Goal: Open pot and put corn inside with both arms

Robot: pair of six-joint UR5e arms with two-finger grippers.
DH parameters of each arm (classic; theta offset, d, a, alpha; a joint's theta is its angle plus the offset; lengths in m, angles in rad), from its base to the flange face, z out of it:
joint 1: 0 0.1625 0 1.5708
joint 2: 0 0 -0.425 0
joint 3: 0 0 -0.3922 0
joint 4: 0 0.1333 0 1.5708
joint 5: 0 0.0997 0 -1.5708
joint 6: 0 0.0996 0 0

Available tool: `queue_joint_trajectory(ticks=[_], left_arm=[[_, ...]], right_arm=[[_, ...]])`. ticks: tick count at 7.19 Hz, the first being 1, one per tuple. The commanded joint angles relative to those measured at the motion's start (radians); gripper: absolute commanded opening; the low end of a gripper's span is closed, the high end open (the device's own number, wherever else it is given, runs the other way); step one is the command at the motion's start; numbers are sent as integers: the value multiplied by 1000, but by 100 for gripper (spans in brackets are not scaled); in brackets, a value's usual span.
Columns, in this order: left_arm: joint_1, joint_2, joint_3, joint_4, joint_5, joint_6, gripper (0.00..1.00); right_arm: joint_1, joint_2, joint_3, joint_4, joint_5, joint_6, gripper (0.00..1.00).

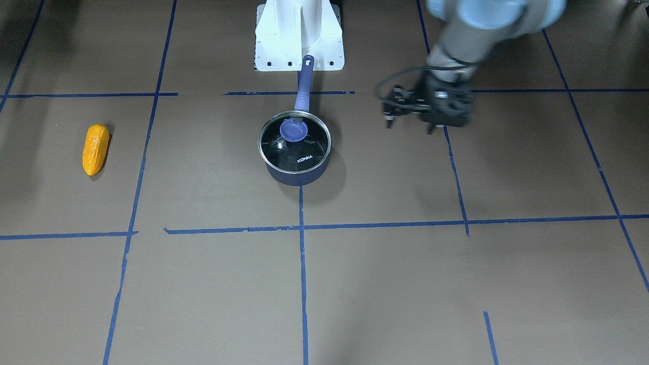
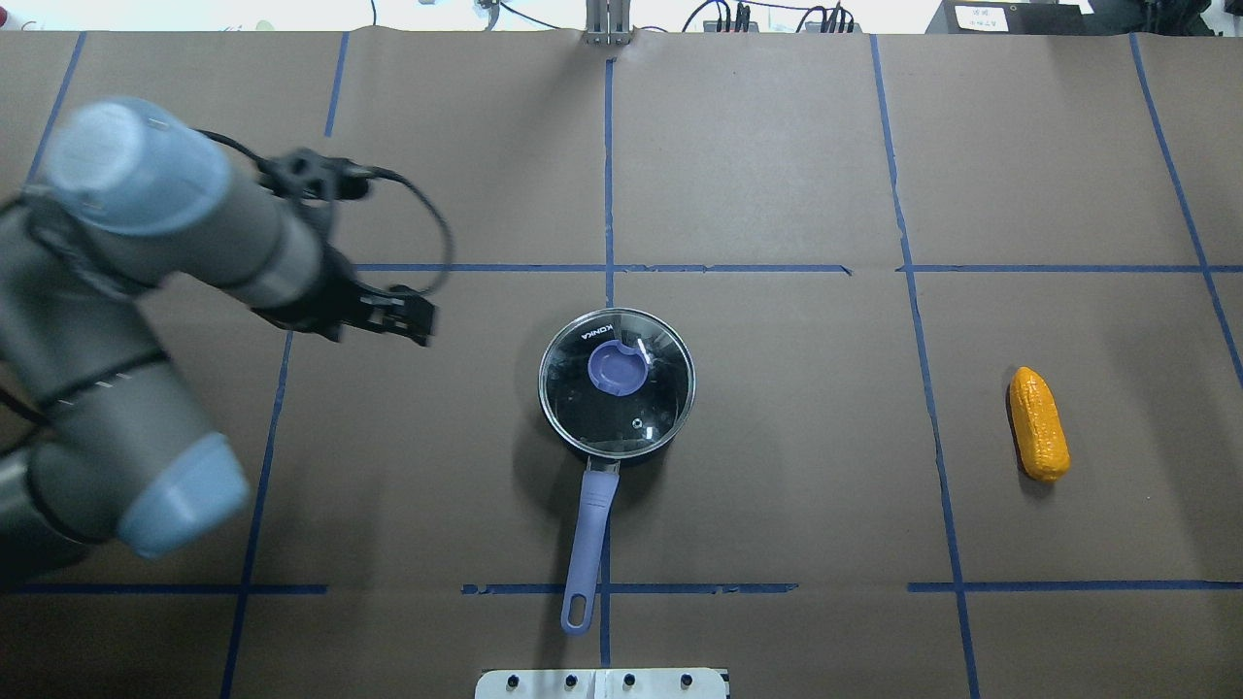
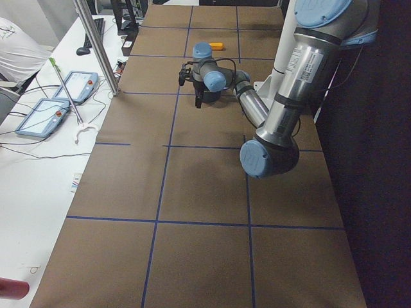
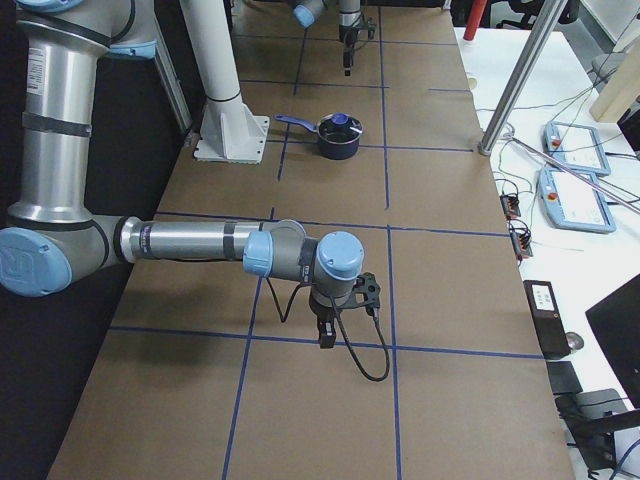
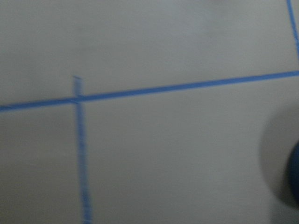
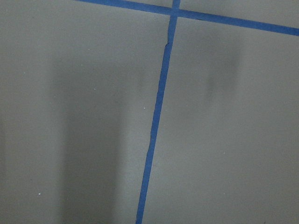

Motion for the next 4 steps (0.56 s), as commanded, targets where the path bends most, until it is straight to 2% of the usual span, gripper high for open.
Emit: queue_joint_trajectory(ticks=[1, 2, 4], left_arm=[[101, -254, 156, 80, 83, -167, 100], [104, -349, 265, 77, 114, -197, 100], [157, -391, 306, 74, 147, -205, 100]], right_arm=[[0, 0, -2, 0, 0, 0, 100], [0, 0, -2, 0, 0, 0, 100], [-1, 0, -3, 0, 0, 0, 100]])
